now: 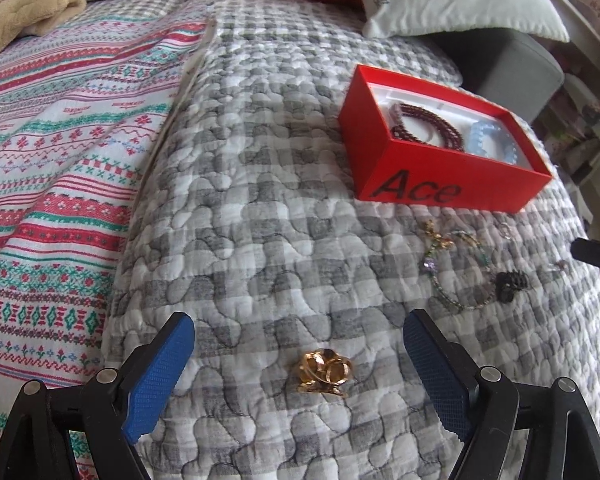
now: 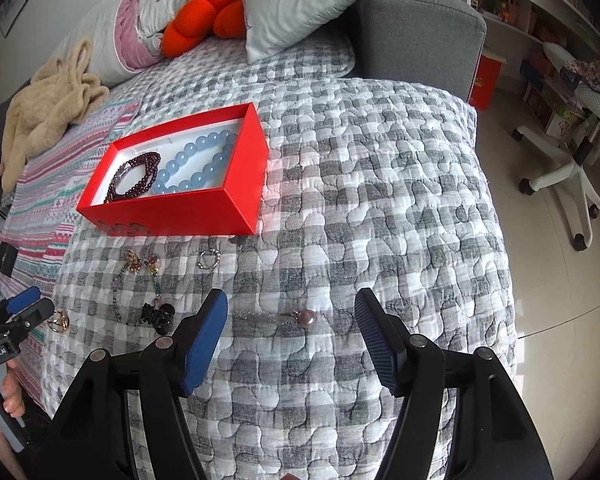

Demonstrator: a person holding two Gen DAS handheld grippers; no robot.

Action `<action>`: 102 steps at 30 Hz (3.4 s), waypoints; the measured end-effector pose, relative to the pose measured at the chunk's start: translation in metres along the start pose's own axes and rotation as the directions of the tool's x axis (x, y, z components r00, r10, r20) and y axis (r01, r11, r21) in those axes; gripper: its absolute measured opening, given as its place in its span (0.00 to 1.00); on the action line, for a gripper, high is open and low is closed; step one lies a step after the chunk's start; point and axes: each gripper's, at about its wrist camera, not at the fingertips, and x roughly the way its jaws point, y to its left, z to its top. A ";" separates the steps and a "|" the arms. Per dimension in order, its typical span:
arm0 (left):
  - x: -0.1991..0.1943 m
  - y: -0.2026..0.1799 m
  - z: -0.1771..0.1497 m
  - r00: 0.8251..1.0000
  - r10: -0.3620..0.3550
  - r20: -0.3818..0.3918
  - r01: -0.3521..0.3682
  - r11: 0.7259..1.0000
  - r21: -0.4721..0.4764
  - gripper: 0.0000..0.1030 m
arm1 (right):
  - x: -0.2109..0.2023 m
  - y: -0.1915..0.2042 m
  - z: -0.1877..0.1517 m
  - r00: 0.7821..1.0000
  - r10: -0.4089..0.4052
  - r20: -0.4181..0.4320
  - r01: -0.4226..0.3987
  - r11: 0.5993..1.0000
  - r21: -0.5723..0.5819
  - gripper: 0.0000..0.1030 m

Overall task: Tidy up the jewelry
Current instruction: 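Grasp the gold ring with the left gripper while the right grasps the pearl pendant necklace, then carry the ring and necklace into the red box and open both grippers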

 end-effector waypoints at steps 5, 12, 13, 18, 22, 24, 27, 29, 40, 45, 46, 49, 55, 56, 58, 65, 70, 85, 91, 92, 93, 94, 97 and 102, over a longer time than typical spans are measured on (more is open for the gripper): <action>0.004 -0.011 -0.013 0.999 -0.005 -0.048 0.011 0.993 0.120 0.75 | 0.003 -0.003 -0.005 1.000 -0.003 -0.026 0.003 1.000 0.009 0.67; 0.014 -0.018 -0.024 0.997 0.023 -0.079 -0.006 0.979 0.201 0.52 | 0.006 -0.012 -0.012 0.998 0.037 -0.053 -0.035 0.999 0.026 0.67; 0.013 -0.018 -0.024 0.997 0.022 -0.077 -0.006 0.980 0.199 0.48 | 0.007 -0.015 -0.013 0.997 0.042 -0.061 -0.040 0.998 0.038 0.67; 0.014 -0.018 -0.022 0.997 0.033 -0.070 -0.018 0.978 0.207 0.34 | 0.012 -0.027 -0.013 0.994 0.060 -0.091 -0.051 0.994 0.100 0.67; 0.016 -0.017 -0.018 0.997 0.042 -0.068 -0.027 0.978 0.208 0.22 | 0.014 -0.035 -0.009 0.993 0.080 -0.089 -0.067 0.989 0.134 0.66; 0.017 -0.016 -0.016 0.997 0.035 -0.071 -0.020 0.981 0.192 0.22 | 0.016 -0.037 -0.008 0.992 0.088 -0.092 -0.074 0.986 0.148 0.57; 0.017 -0.017 -0.015 0.997 0.039 -0.068 -0.026 0.982 0.189 0.22 | 0.021 -0.035 -0.007 0.991 0.086 -0.106 -0.070 0.987 0.142 0.48; 0.017 -0.018 -0.015 0.997 0.043 -0.065 -0.030 0.982 0.185 0.22 | 0.023 -0.031 -0.006 0.993 0.066 -0.102 -0.053 0.991 0.126 0.36; 0.013 -0.024 -0.011 0.998 0.043 -0.044 -0.034 0.983 0.180 0.22 | 0.031 -0.026 0.000 0.994 0.057 -0.097 -0.041 0.987 0.157 0.29; 0.012 -0.022 -0.009 0.998 0.045 -0.037 -0.038 0.986 0.164 0.22 | 0.032 -0.012 0.000 0.995 -0.001 -0.100 0.010 0.996 0.086 0.12; 0.011 -0.021 -0.009 0.999 0.043 -0.033 -0.037 0.986 0.160 0.22 | 0.031 -0.011 0.000 0.995 0.007 -0.102 0.002 0.996 0.086 0.12; 0.008 -0.021 -0.005 0.999 0.041 -0.020 -0.037 0.988 0.149 0.22 | 0.026 -0.013 0.003 0.996 0.019 -0.089 -0.011 0.996 0.089 0.12; -0.003 -0.025 0.005 0.999 0.026 0.025 -0.029 0.990 0.134 0.22 | 0.002 -0.008 0.011 0.999 0.033 -0.020 -0.032 0.997 0.073 0.12; -0.005 -0.027 0.007 0.999 0.021 0.033 -0.026 0.990 0.136 0.22 | -0.003 -0.006 0.013 0.999 0.039 -0.007 -0.038 0.997 0.069 0.12; -0.009 -0.030 0.012 0.999 0.010 0.051 -0.017 0.991 0.136 0.22 | -0.012 -0.002 0.017 0.999 0.050 0.018 -0.051 0.997 0.060 0.12; -0.014 -0.043 0.034 0.994 -0.025 0.108 0.011 0.992 0.125 0.22 | -0.038 0.011 0.035 0.990 0.095 0.102 -0.101 0.993 0.058 0.12; -0.010 -0.054 0.053 0.989 -0.053 0.139 0.038 0.994 0.107 0.22 | -0.039 0.027 0.047 0.983 0.133 0.129 -0.141 0.988 0.057 0.12; 0.045 -0.077 0.090 0.978 -0.059 0.201 0.023 0.984 0.179 0.22 | 0.002 0.047 0.086 0.957 0.233 0.171 -0.249 0.966 0.073 0.12; 0.060 -0.079 0.095 0.980 -0.054 0.193 0.019 0.984 0.177 0.22 | 0.027 0.046 0.095 0.971 0.195 0.139 -0.207 0.976 0.074 0.12; 0.061 -0.078 0.096 0.979 -0.054 0.195 0.020 0.985 0.173 0.22 | 0.028 0.046 0.095 0.970 0.194 0.143 -0.206 0.976 0.071 0.12; 0.062 -0.078 0.097 0.979 -0.056 0.197 0.022 0.986 0.168 0.22 | 0.028 0.046 0.096 0.970 0.192 0.149 -0.204 0.977 0.070 0.12; 0.062 -0.078 0.098 0.978 -0.056 0.199 0.022 0.986 0.166 0.22 | 0.028 0.045 0.097 0.971 0.188 0.151 -0.200 0.977 0.071 0.12; 0.061 -0.079 0.100 0.977 -0.040 0.208 0.006 0.987 0.159 0.23 | 0.029 0.042 0.098 0.970 0.181 0.159 -0.194 0.978 0.072 0.13; 0.050 -0.079 0.099 0.974 -0.027 0.223 -0.008 0.988 0.154 0.41 | 0.031 0.037 0.101 0.967 0.198 0.159 -0.213 0.974 0.082 0.20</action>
